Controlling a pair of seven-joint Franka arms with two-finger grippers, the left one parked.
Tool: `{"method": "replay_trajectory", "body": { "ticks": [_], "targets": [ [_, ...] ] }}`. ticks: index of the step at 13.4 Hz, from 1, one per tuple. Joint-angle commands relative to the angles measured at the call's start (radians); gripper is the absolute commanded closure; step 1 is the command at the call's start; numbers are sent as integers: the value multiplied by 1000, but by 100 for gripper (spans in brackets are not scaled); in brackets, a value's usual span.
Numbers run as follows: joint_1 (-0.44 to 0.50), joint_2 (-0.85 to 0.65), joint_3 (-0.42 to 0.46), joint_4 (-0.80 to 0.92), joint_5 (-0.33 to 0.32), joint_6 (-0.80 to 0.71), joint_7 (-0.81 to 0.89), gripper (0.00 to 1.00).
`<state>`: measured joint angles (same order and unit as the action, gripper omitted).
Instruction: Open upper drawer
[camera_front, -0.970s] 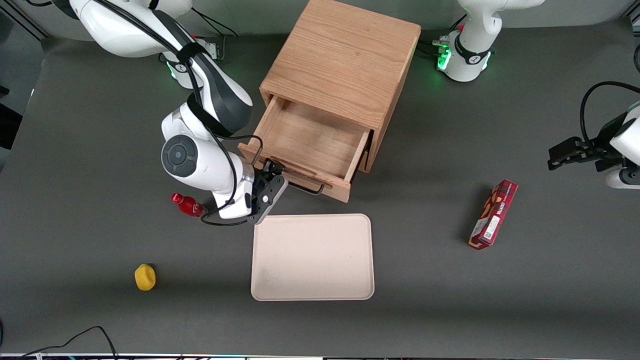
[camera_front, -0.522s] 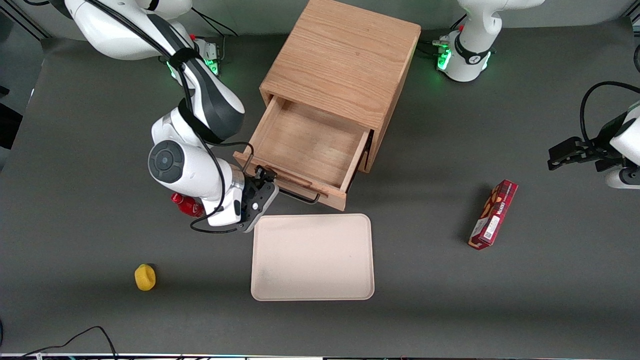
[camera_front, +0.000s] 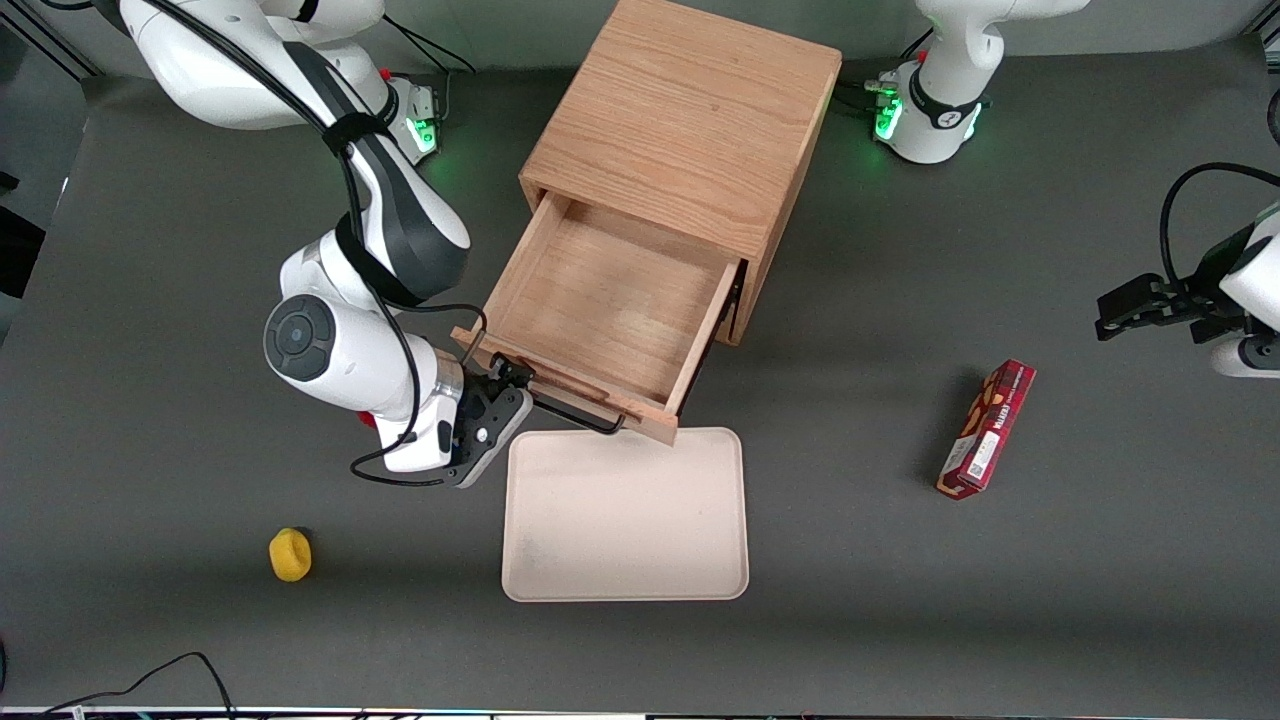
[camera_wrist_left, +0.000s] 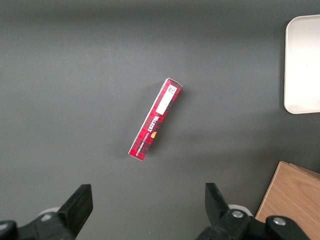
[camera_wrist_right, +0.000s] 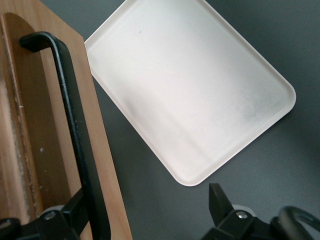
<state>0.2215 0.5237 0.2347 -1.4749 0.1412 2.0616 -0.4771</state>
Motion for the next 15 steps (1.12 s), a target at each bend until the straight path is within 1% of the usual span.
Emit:
{"method": "replay_trajectory", "body": {
  "ticks": [1,6,8,9,10,12,15],
  "targets": [
    [9,10,-20,30,17,-3,-31,0],
    [9,9,-31,41,47,-3,-28,0],
    [9,-7,-31,42,83,-8,-26,0],
    [4,-14,-31,45,87,-12,-28,0],
    [-1,-28,-31,63,103,-17,-28,0],
    [-8,-66,-32,71,184,-49,-29,0],
    [-33,-146,-34,73,181,-83,-28,0]
  ]
}}
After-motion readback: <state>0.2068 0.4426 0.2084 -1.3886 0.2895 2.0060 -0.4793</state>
